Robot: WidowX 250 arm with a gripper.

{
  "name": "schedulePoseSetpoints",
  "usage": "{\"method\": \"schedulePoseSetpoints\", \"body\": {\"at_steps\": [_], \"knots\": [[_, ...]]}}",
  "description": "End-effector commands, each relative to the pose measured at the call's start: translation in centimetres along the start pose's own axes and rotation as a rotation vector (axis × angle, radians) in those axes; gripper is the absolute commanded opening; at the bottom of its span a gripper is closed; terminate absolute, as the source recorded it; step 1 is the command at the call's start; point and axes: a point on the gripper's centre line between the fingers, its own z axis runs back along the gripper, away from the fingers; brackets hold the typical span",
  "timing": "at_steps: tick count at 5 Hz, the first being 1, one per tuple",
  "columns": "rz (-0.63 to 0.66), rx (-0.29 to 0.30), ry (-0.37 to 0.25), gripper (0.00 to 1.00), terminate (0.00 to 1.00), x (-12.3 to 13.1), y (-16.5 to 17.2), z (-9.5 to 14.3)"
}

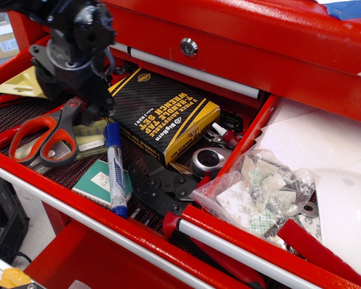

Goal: Pick up scissors and put into drawer

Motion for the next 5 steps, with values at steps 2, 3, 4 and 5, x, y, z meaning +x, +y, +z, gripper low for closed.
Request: {"method": "schedulePoseSetpoints", "body": {"at_steps": [2,3,4,5], "knots": [[0.005,-0.048,-0.045,1.00,0.00,0.2,1.3,-2.2],[0.000,-0.077,-0.064,1.00,0.00,0.4,1.2,-3.1],[0.018,-0.129,-0.083,1.00,0.00,0.4,1.1,-3.9],[0.010,-0.159,-0.071,1.00,0.00,0.6,1.0,-4.0]]}}
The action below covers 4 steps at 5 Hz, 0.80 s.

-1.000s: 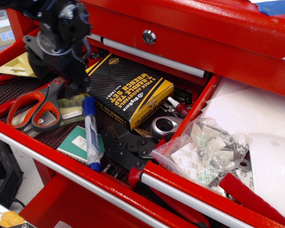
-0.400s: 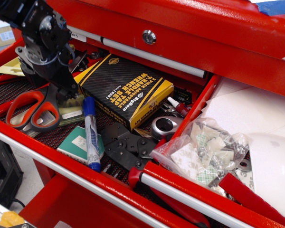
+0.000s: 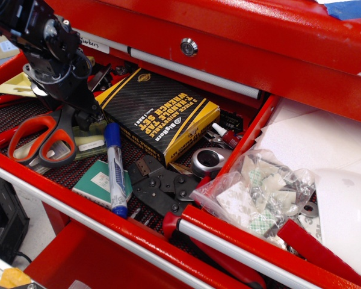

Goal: Pick up scissors and put into drawer

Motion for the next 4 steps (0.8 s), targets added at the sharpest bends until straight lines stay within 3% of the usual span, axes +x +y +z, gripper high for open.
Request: {"method": "schedulePoseSetpoints", "body": {"at_steps": [1,3,4], "knots": [[0.024,-0.090,0.039,0.00,0.00,0.0,0.2,-0.3],[0.047,-0.151,0.125,0.00,0.00,0.2,0.2,0.5],[0.038,-0.186,0.207,0.00,0.00,0.8,0.5,1.3]]}}
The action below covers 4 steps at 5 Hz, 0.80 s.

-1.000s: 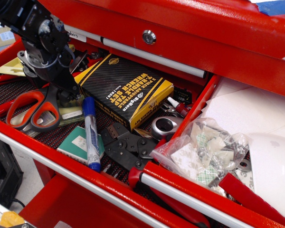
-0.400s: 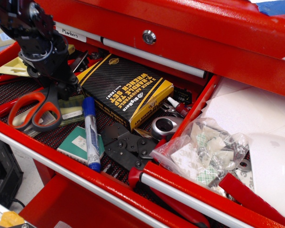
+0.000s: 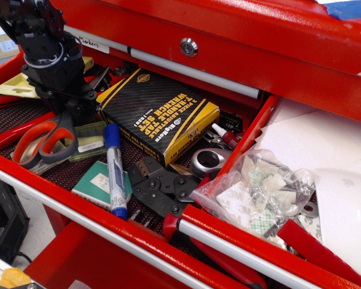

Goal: Pick up scissors and put into drawer

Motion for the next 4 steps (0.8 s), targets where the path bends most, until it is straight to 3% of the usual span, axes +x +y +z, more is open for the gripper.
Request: {"method": "schedulePoseSetpoints", "body": {"at_steps": [1,2,4], "knots": [[-0.006,0.026,0.168,0.00,0.00,1.7,-0.3,4.8],[0.048,0.105,0.256,0.00,0.00,1.8,-2.3,9.7],[0.206,0.171,0.303,0.00,0.00,-1.5,-7.6,15.5]]}}
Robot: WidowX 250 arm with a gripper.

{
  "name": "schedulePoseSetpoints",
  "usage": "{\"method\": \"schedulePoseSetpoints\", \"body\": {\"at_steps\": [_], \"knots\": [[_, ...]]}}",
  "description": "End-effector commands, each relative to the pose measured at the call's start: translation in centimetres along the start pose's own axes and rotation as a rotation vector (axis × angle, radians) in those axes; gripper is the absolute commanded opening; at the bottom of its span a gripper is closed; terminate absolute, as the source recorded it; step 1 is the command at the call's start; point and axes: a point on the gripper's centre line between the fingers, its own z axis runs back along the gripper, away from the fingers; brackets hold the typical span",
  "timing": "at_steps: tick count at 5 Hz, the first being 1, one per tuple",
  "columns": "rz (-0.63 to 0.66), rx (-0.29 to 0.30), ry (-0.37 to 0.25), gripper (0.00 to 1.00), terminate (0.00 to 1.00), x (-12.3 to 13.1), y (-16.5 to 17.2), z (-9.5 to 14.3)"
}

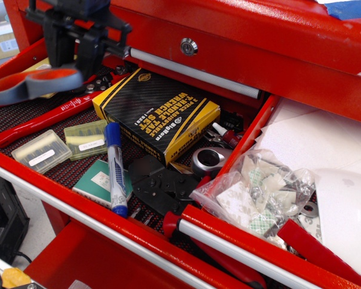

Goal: Pick up scissors and put into drawer

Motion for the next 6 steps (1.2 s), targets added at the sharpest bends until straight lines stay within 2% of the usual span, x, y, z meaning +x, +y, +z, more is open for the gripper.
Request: {"method": "schedulePoseSetpoints", "body": {"at_steps": [1,2,3,4,5,6], "knots": [[0.022,-0.015,-0.089,0.00,0.00,-4.2,-4.2,4.7],[-0.049,-0.074,-0.156,0.00,0.00,-6.2,-7.6,5.7],[-0.233,-0.050,-0.335,0.00,0.00,-7.7,-10.6,5.7],[-0.492,-0.018,-0.333,0.00,0.00,-6.1,-13.2,6.8],[-0.639,-0.055,-0.360,0.00,0.00,-4.7,-15.9,7.7],[-0.708,-0.031,-0.505,0.00,1.00,-4.2,-17.8,6.7]]}}
